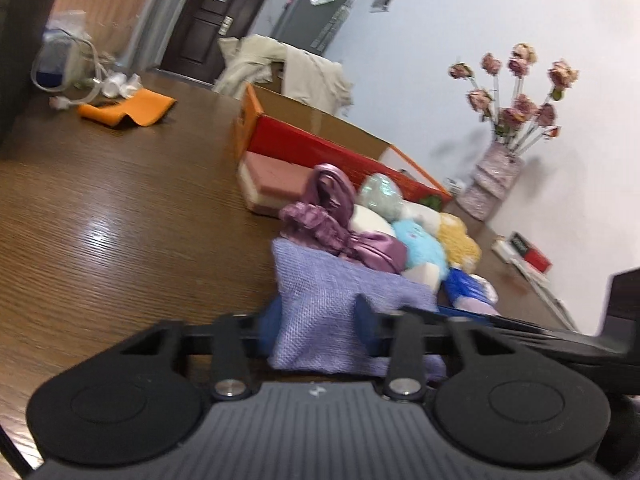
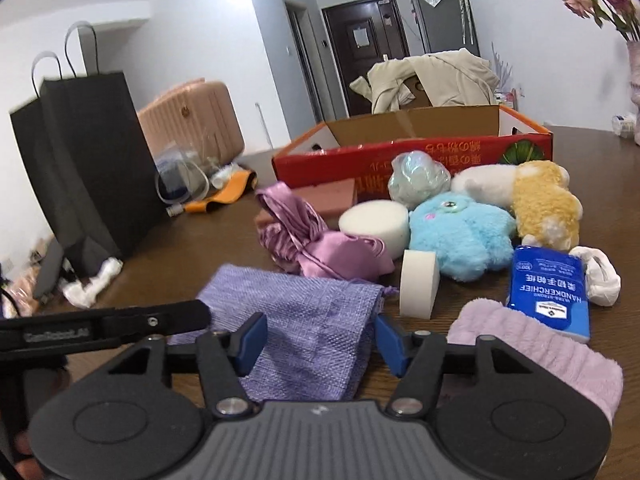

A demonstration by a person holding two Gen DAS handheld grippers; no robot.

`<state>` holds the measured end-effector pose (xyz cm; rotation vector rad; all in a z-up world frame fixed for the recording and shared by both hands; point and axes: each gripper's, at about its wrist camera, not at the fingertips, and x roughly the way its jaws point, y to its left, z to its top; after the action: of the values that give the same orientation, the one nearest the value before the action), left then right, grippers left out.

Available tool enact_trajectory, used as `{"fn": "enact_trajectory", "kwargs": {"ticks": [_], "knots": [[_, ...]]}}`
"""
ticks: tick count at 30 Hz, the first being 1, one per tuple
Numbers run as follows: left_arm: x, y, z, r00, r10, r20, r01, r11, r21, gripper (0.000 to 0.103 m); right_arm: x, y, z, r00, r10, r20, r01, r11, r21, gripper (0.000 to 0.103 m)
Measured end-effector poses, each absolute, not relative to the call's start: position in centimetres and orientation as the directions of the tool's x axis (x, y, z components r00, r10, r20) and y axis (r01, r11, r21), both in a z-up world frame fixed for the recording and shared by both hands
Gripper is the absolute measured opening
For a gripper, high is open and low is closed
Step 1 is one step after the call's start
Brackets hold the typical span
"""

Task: Organize soft objects
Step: 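Close the right gripper on the purple linen cloth while the left gripper grips it too, then carry the purple linen cloth into the cardboard box and open both grippers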

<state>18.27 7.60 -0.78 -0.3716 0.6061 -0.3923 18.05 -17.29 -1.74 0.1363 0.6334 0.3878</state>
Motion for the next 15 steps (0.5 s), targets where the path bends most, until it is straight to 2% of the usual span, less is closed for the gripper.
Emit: {"fn": "enact_trajectory", "kwargs": {"ticks": [1, 8, 10, 12, 15], "knots": [[18.4, 7.5, -0.9, 0.748, -0.46, -0.479, 0.245, 0.861, -0.445, 0.016, 18.4, -16.9, -1.9, 0.737, 0.373, -0.563, -0.306, 0.928, 0.214, 0.047], [17.4, 6.4, -0.6, 0.746, -0.459, -0.482, 0.275, 0.872, -0.405, 0.006, 17.4, -15.5, -2.5, 0.745, 0.296, -0.597, -0.33, 0.943, 0.055, 0.028], [16.8, 5.9, -0.5, 0.751, -0.454, -0.479, 0.287, 0.878, -0.382, 0.004, 16.9, -15.5, -2.5, 0.744, 0.31, -0.592, -0.348, 0.936, 0.053, 0.017], [16.0, 5.5, -0.1, 0.758, -0.447, -0.475, 0.292, 0.884, -0.366, 0.004, 16.7, -15.7, -2.3, 0.742, 0.328, -0.585, -0.358, 0.931, 0.068, 0.012], [14.7, 5.1, 1.4, 0.774, -0.45, -0.445, 0.317, 0.884, -0.343, 0.004, 15.5, -16.5, -1.2, 0.755, 0.376, -0.538, -0.381, 0.918, 0.107, 0.01]]}}
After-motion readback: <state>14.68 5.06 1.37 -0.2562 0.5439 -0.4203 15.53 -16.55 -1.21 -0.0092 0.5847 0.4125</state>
